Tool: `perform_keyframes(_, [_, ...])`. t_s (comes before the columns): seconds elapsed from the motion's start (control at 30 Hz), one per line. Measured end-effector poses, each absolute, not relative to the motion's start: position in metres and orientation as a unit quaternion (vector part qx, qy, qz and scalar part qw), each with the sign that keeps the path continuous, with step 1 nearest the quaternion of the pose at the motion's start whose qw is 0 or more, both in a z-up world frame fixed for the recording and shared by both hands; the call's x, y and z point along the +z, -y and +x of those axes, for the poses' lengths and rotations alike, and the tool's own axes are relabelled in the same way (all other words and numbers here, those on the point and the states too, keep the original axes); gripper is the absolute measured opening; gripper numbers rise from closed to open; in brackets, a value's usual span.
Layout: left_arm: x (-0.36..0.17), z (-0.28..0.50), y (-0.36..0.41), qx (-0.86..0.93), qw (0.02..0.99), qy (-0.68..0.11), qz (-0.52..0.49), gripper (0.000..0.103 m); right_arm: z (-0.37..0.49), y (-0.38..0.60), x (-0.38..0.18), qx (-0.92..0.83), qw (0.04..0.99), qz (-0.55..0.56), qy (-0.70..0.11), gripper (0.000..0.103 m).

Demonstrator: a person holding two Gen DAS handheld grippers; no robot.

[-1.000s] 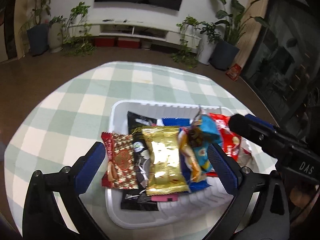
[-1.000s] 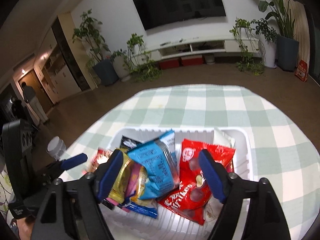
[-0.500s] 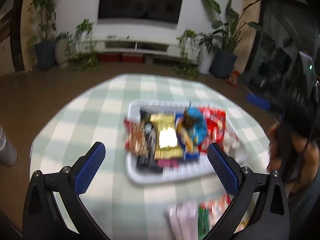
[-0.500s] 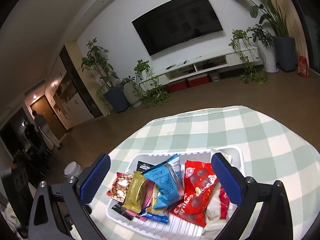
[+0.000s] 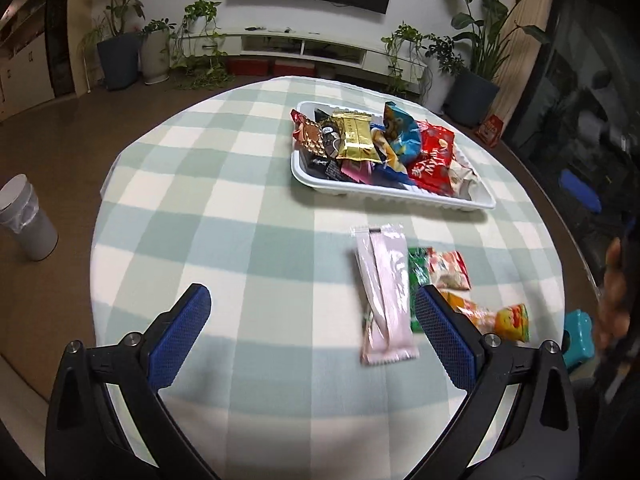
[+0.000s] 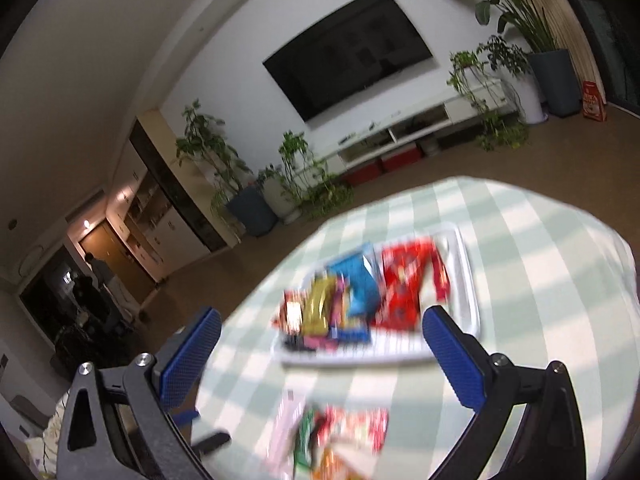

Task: Organize snacks
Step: 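Withdraw both grippers from the tray toward the remaining packets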

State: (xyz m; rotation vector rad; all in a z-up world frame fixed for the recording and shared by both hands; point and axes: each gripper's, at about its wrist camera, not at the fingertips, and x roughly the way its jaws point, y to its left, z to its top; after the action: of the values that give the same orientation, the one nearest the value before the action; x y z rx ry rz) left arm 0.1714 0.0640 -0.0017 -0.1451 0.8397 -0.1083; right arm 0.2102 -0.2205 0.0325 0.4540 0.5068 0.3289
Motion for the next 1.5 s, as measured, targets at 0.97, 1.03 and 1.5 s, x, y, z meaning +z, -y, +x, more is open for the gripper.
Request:
perform_keyframes(0.97, [-0.021, 0.161, -0.054, -0.063, 0.905, -0.416, -0.059, 0.103, 0.158, 0.162, -0.009, 0.119, 0.922, 0.013, -0.368, 0.103])
perform_keyframes(1.03, [-0.022, 0.162, -0.052, -0.065, 0.908, -0.41, -0.051, 0.103, 0.159, 0.16, -0.012, 0.118, 0.919, 0.004, -0.375, 0.103])
perform_keyframes(1.5, [-0.032, 0.194, -0.031, -0.089, 0.887, -0.453, -0.012, 0.103, 0.167, 0.156, -0.036, 0.112, 0.906, -0.027, -0.407, 0.099])
